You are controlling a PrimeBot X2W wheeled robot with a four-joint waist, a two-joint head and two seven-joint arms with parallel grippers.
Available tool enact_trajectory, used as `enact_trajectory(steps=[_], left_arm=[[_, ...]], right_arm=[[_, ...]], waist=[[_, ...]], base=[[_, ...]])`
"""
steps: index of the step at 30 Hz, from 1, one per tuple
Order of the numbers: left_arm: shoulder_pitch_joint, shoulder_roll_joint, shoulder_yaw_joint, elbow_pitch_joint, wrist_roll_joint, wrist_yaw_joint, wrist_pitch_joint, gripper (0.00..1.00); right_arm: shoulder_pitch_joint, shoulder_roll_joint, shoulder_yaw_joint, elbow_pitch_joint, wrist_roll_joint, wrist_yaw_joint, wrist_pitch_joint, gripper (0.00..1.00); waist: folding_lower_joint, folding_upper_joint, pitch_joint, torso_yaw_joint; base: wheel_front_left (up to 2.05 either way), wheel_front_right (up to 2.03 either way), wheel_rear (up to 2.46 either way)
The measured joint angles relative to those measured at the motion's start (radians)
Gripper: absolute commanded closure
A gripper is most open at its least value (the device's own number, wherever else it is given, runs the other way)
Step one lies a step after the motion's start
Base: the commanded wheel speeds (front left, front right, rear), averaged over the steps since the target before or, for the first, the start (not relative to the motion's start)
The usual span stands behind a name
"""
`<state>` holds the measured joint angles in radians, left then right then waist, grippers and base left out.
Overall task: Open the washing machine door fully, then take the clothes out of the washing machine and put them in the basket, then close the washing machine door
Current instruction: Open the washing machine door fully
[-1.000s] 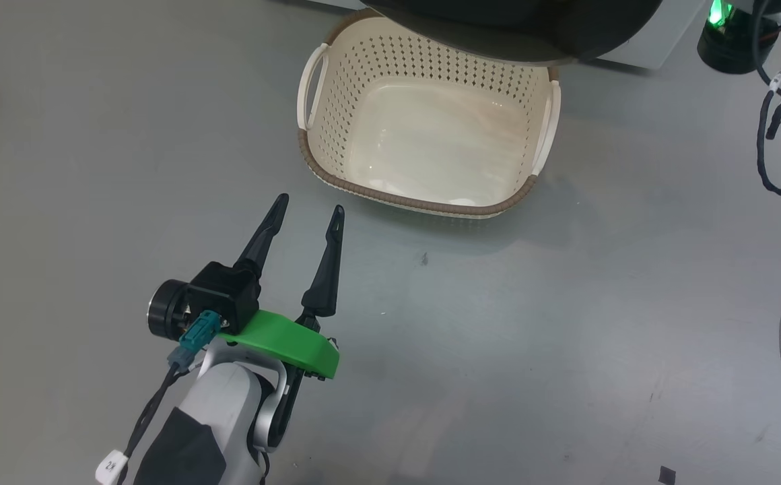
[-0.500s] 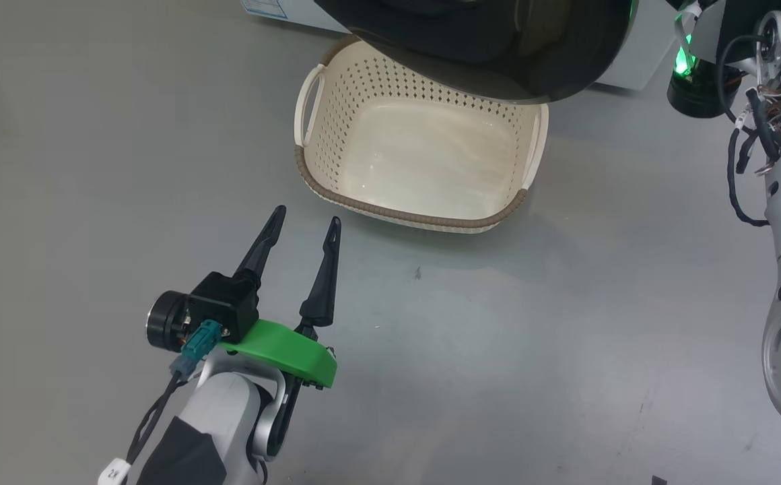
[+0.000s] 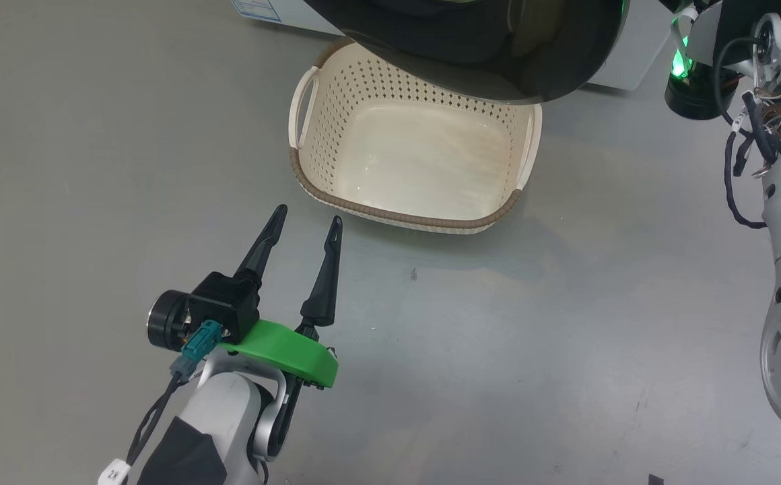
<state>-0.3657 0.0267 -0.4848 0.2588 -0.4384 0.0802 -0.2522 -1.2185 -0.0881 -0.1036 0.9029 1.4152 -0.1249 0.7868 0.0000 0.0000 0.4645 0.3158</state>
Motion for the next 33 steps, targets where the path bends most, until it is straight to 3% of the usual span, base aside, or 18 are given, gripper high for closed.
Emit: enact_trajectory(steps=[6,12,20,27,33], left_arm=[[0.000,0.000,0.001,0.000,0.000,0.000,0.000,0.00],[0.002,0.000,0.013,0.003,0.000,0.000,0.000,0.00],[0.015,0.000,0.032,0.016,0.006,0.003,0.000,0.00],[0.036,0.001,0.055,0.020,0.009,0.003,0.000,0.00],[0.079,0.001,0.078,0.033,0.009,0.004,0.000,0.00]], right_arm=[[0.017,0.000,0.023,-0.026,-0.026,0.034,-0.021,1.00],[0.055,-0.015,0.073,-0.058,-0.100,0.121,-0.066,1.00],[0.111,-0.085,0.180,-0.126,-0.274,0.257,-0.185,1.00],[0.212,-0.150,0.270,-0.201,-0.436,0.257,-0.332,1.00],[0.304,-0.164,0.365,-0.284,-0.540,0.255,-0.449,1.00]], waist=[[0.0000,0.0000,-0.004,-0.002],[0.0000,0.0000,-0.021,-0.008],[0.0000,0.0000,-0.058,-0.026],[0.0000,0.0000,-0.102,-0.045],[0.0000,0.0000,-0.144,-0.066]], base=[[0.00,0.00,0.00],[0.00,0.00,0.00],[0.00,0.00,0.00],[0.00,0.00,0.00],[0.00,0.00,0.00]])
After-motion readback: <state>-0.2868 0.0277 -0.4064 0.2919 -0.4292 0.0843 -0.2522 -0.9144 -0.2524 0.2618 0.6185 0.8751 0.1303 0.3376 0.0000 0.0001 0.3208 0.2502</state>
